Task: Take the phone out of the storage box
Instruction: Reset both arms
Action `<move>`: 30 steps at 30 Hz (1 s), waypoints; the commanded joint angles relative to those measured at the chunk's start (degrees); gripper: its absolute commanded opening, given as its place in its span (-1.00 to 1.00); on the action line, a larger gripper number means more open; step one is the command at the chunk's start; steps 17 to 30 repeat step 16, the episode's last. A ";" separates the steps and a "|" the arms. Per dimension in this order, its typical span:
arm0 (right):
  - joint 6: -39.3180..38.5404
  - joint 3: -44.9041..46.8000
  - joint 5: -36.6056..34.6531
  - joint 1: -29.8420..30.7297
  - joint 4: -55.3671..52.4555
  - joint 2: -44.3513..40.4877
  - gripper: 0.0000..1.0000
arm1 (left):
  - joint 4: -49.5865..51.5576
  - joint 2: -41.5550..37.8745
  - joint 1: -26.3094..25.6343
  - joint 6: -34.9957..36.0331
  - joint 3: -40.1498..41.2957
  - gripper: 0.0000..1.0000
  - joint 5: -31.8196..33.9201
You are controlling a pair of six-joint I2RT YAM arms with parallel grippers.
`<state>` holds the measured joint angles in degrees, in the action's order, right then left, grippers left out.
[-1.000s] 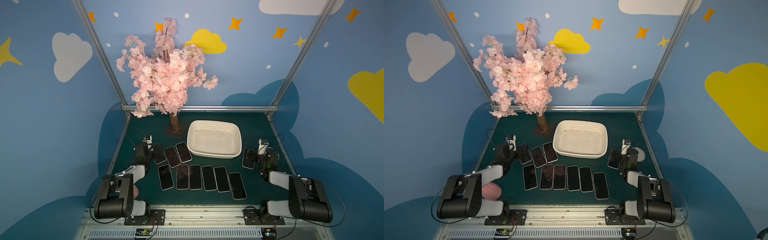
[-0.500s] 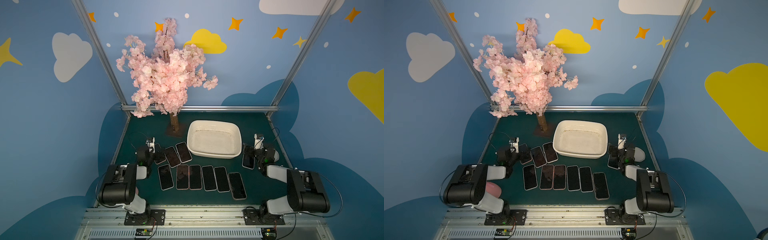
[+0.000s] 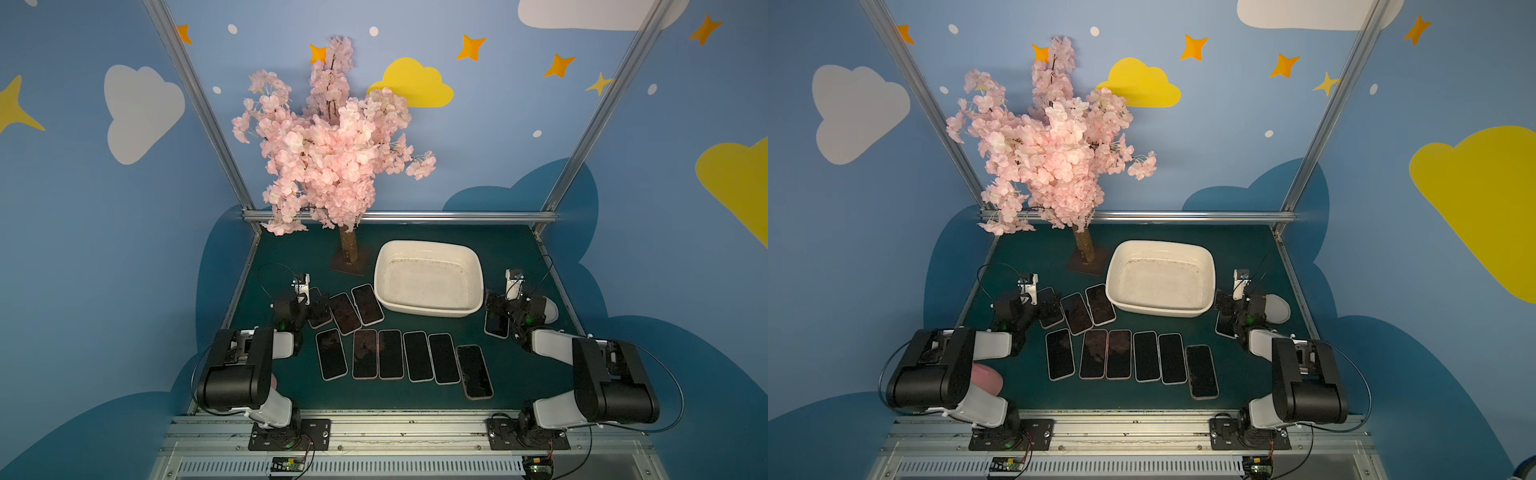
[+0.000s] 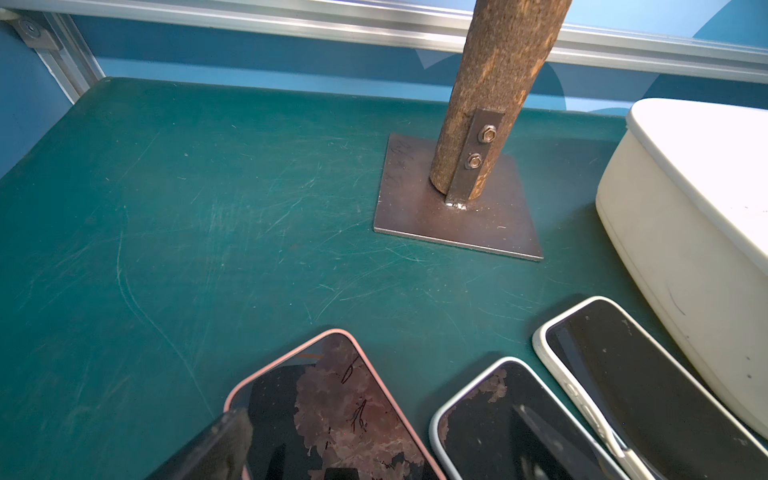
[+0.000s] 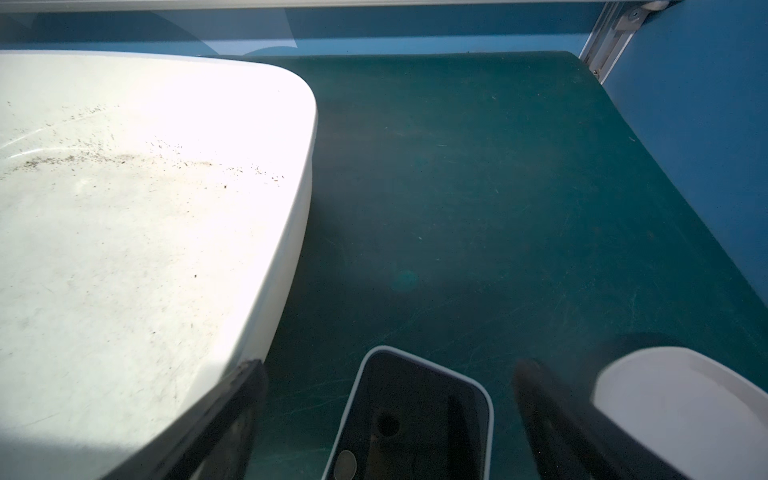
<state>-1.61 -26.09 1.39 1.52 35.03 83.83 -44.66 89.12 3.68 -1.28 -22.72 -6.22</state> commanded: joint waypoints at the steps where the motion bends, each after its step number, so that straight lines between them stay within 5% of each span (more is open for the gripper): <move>1: -0.55 -0.90 -0.51 0.25 -1.10 0.43 0.97 | -1.43 -0.97 -0.15 0.93 -0.40 1.00 -0.30; 30: -0.50 -0.89 -0.51 0.30 -1.10 0.47 0.97 | -1.39 -0.95 -0.17 0.91 -0.40 1.00 -0.09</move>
